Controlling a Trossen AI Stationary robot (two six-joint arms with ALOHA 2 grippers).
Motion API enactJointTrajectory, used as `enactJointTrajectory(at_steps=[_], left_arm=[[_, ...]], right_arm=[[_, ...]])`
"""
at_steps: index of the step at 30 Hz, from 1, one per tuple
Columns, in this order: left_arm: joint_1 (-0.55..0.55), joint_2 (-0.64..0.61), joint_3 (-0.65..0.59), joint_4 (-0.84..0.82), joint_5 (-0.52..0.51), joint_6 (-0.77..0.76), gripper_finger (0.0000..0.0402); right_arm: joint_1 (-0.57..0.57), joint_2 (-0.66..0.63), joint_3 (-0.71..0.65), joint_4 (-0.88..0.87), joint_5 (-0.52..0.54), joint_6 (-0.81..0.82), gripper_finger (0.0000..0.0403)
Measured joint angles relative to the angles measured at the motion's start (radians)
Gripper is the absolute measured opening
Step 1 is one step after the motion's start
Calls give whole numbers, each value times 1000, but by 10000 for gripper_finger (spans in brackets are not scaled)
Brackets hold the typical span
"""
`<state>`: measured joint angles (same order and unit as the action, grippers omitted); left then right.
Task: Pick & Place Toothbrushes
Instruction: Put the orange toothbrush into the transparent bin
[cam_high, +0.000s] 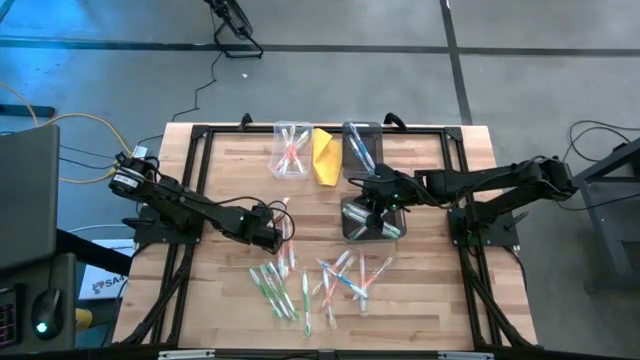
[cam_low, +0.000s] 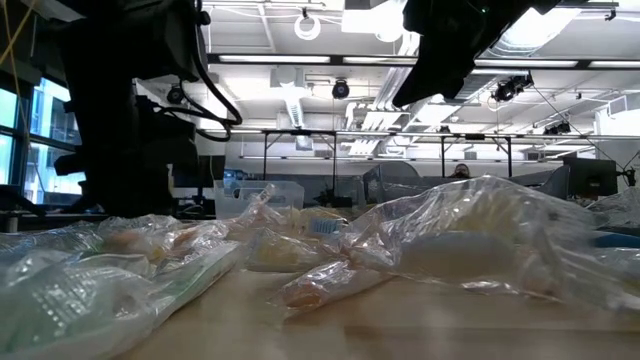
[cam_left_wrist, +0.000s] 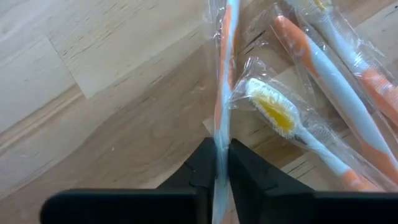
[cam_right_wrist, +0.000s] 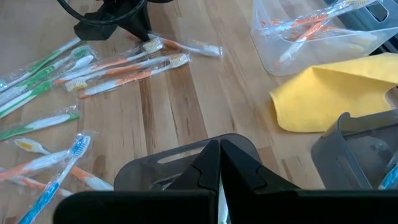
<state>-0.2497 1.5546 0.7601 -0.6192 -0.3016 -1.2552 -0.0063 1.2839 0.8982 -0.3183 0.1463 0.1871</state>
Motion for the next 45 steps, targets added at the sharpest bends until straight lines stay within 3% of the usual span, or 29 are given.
enactJointTrajectory(at_steps=[9, 16, 29, 38, 45], left_arm=[[1, -12, 0, -15, 0, 17, 18], [2, -75, -5, -166, -30, 18, 18], [2, -263, -5, -243, -179, 67, 17], [6, -428, -2, -47, -354, 277, 18], [129, -474, -1, 199, -359, 560, 19]], right_arm=[[0, 0, 0, -1, -1, 0, 5], [0, 0, 0, -29, -24, 4, 5], [2, 0, 0, -35, -25, 2, 5], [3, -1, 0, -31, -46, 3, 5], [3, -1, 0, 26, -44, 0, 5]])
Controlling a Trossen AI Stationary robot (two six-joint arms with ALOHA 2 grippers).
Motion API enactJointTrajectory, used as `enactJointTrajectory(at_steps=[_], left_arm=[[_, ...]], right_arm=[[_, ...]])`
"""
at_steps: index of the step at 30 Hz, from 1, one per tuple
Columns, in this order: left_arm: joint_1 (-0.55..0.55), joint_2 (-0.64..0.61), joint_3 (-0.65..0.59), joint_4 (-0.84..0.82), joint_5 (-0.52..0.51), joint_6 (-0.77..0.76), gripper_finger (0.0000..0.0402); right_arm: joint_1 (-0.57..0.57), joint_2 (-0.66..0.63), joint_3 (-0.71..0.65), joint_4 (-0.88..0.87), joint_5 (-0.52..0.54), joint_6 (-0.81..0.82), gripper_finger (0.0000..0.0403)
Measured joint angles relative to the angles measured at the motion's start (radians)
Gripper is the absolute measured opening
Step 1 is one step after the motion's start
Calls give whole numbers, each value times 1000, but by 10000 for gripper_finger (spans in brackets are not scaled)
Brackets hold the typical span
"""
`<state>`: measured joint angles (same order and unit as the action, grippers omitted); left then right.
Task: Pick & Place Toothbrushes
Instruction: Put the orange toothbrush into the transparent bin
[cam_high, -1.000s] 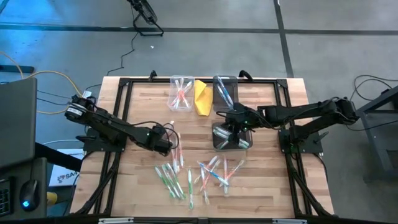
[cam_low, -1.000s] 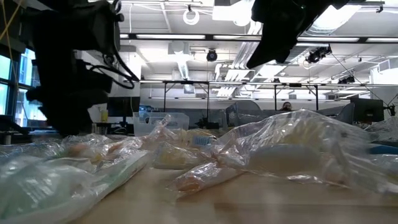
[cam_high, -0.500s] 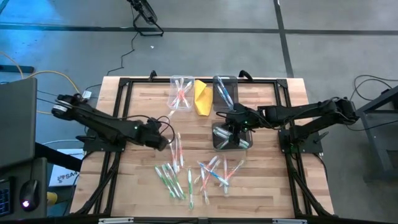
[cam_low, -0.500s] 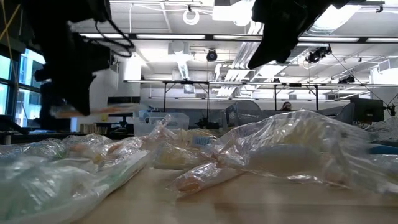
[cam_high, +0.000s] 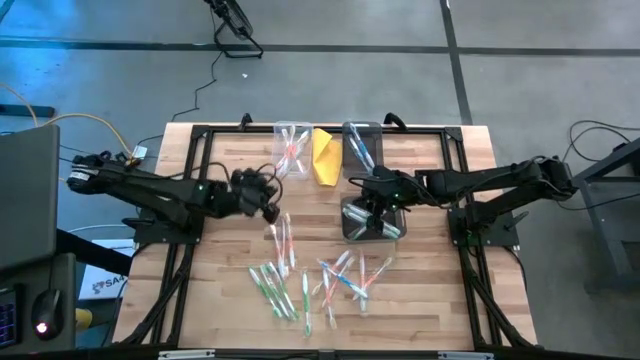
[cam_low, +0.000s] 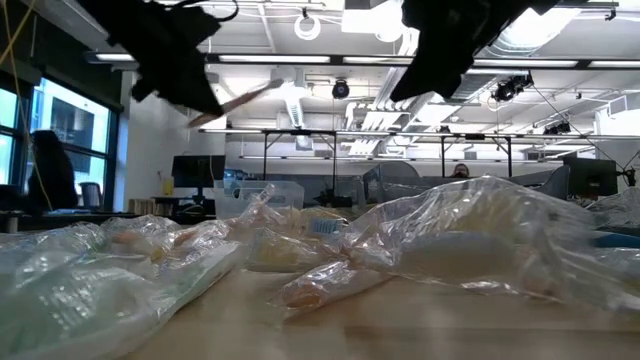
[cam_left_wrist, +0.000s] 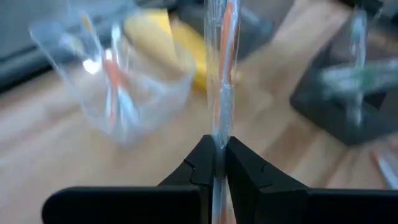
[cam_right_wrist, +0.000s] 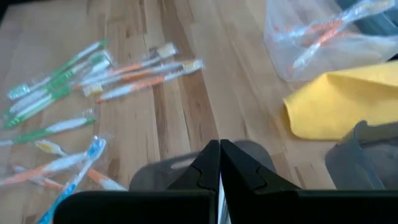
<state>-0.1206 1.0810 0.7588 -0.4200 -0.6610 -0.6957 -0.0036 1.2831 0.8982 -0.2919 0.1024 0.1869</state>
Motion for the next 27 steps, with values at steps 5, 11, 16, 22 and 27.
enactJointTrajectory(at_steps=[5, 11, 16, 22, 27], left_arm=[[151, 1, 0, 153, 69, 150, 19], [331, 1, 0, 244, 225, 229, 19], [430, 1, 0, 247, 269, 221, 19], [492, 34, 0, 348, 274, 226, 19], [533, 134, 0, 522, 335, 276, 19]], right_arm=[[0, 0, 0, 12, -1, 0, 5], [0, 0, 0, 12, 0, -48, 5], [-10, 0, 0, 15, 2, -152, 5], [-25, 0, 0, 22, 19, -165, 5], [-25, 0, 0, 20, 77, -166, 5]])
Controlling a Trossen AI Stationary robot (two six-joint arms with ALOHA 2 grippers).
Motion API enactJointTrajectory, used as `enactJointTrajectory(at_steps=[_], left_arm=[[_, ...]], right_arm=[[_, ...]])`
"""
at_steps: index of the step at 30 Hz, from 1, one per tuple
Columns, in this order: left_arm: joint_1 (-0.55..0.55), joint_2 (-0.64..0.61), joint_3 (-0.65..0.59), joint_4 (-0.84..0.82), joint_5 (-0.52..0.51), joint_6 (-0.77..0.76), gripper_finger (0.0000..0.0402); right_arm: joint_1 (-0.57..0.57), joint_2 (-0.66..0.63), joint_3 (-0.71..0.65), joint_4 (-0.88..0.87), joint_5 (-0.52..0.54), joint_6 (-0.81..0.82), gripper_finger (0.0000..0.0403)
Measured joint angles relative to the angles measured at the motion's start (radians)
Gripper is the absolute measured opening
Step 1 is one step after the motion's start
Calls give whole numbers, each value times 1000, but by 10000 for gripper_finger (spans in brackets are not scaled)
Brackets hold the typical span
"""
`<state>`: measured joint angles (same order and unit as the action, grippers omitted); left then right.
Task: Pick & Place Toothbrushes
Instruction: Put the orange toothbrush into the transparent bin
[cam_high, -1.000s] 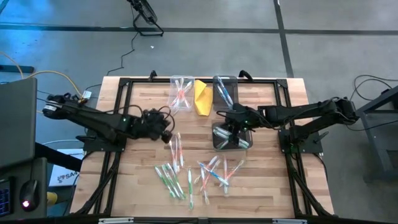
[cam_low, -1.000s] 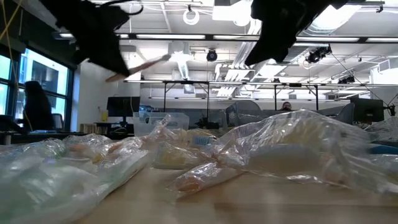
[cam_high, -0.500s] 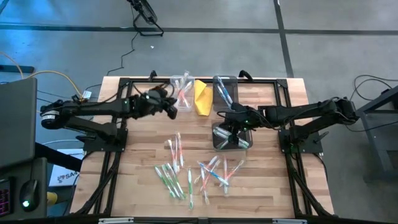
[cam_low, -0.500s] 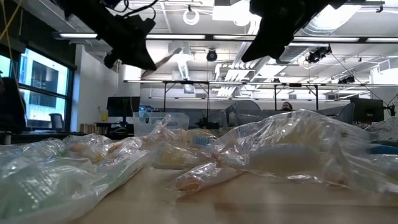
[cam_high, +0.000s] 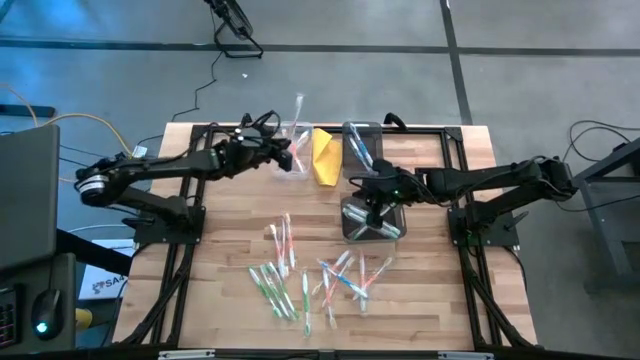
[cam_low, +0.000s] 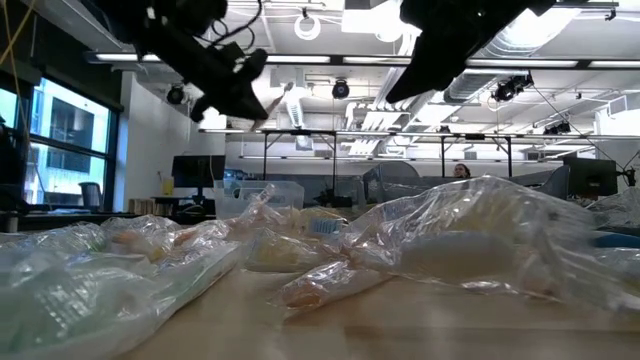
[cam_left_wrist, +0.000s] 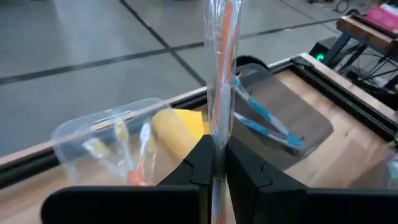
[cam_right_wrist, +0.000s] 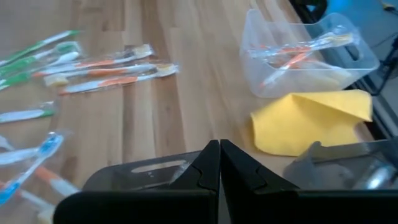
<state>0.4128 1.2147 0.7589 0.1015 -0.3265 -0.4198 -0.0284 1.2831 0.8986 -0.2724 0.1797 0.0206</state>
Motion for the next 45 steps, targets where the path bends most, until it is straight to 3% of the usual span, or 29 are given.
enactJointTrajectory(at_steps=[15, 36, 40, 45], left_arm=[[33, 284, 0, 133, 8, -55, 20], [33, 386, 0, 135, -32, -83, 20], [33, 386, 0, 133, -33, -113, 43], [33, 386, 0, 127, -35, -135, 108]], right_arm=[[-15, 0, 0, -9, 30, 1, 5], [-36, 0, 0, -9, 28, 1, 5], [-36, 0, 0, -9, 27, 1, 5], [-35, 0, 0, -9, 27, 1, 5]])
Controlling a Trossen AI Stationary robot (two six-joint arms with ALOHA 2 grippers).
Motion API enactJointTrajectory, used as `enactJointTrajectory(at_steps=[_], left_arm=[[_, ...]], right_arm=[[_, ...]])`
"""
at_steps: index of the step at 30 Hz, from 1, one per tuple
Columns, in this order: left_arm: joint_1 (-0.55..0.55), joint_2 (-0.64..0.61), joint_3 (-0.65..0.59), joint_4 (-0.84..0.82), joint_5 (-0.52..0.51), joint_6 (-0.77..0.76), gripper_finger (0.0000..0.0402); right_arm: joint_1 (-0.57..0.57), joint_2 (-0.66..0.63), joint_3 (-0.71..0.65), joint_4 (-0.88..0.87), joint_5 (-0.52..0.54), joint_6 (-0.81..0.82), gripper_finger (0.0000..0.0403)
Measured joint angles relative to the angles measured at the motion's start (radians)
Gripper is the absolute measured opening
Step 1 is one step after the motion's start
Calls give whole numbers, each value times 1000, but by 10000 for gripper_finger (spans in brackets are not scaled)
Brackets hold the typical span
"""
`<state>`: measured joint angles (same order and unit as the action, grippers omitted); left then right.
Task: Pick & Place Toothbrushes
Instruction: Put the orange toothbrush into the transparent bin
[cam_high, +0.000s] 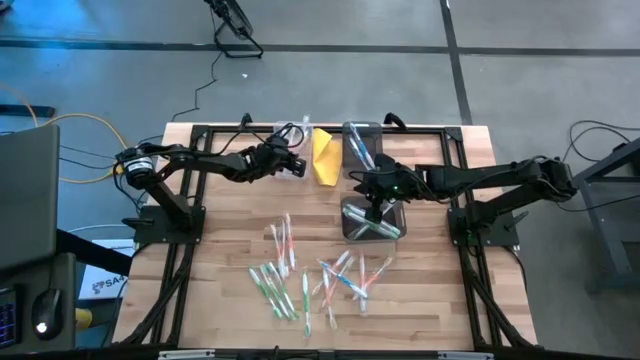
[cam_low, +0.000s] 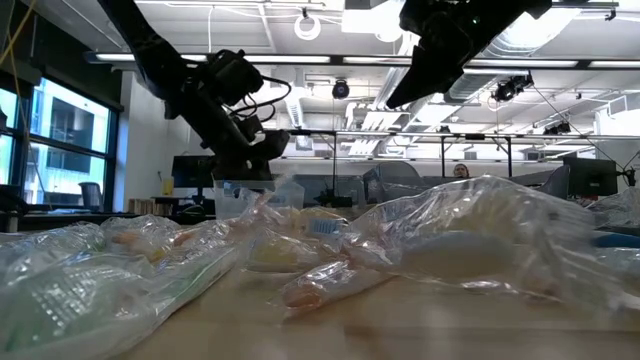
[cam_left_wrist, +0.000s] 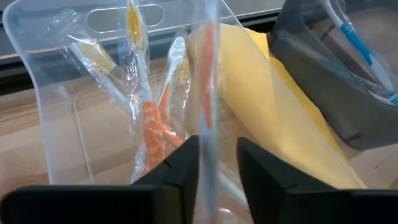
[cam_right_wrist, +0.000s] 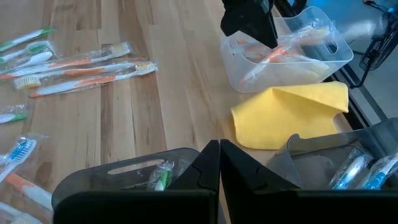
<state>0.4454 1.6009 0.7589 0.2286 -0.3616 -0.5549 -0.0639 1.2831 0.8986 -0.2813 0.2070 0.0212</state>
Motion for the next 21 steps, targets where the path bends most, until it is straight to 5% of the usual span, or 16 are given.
enactJointTrajectory(at_steps=[7, 21], left_arm=[[0, 0, 0, 0, 0, 0, 158], [0, 0, 0, 1, 7, 1, 161]], right_arm=[[0, 0, 0, 0, 0, 0, 5], [0, 0, 0, -6, 0, 0, 5]])
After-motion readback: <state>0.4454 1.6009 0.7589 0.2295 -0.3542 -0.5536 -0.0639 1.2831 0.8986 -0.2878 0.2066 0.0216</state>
